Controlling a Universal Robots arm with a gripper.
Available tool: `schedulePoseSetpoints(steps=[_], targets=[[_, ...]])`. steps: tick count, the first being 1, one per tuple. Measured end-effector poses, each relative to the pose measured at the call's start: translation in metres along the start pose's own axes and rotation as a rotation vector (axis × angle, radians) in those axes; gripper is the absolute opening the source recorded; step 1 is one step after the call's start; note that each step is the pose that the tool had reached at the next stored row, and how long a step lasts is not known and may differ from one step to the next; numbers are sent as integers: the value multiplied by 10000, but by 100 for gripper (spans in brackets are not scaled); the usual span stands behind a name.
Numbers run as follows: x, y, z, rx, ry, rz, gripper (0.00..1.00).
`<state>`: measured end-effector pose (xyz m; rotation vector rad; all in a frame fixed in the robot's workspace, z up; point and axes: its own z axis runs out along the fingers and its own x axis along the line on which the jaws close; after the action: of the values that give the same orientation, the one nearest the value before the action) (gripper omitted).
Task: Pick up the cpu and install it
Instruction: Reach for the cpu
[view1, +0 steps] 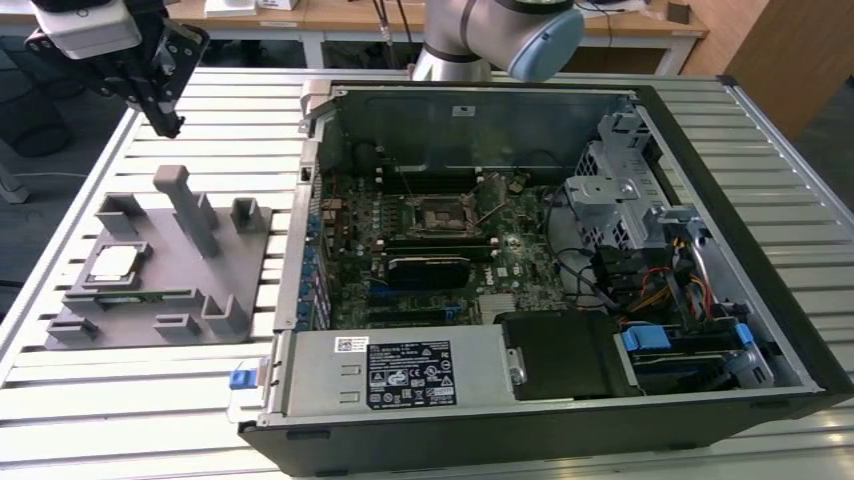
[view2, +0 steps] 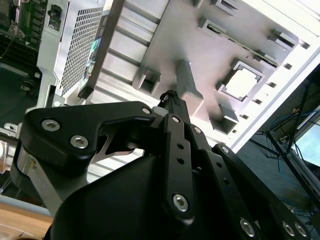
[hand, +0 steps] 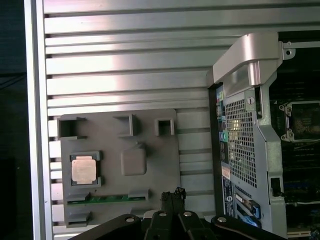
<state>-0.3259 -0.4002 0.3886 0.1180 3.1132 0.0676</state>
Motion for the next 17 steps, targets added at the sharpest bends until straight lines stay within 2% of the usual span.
schedulePoseSetpoints(steps=[10, 11, 12, 17], targets=[[126, -9, 2, 0, 4, 0, 11], [142, -11, 3, 1, 5, 1, 11], [197, -15, 4, 1, 6, 1, 11], [269, -21, 6, 0, 6, 0, 11]])
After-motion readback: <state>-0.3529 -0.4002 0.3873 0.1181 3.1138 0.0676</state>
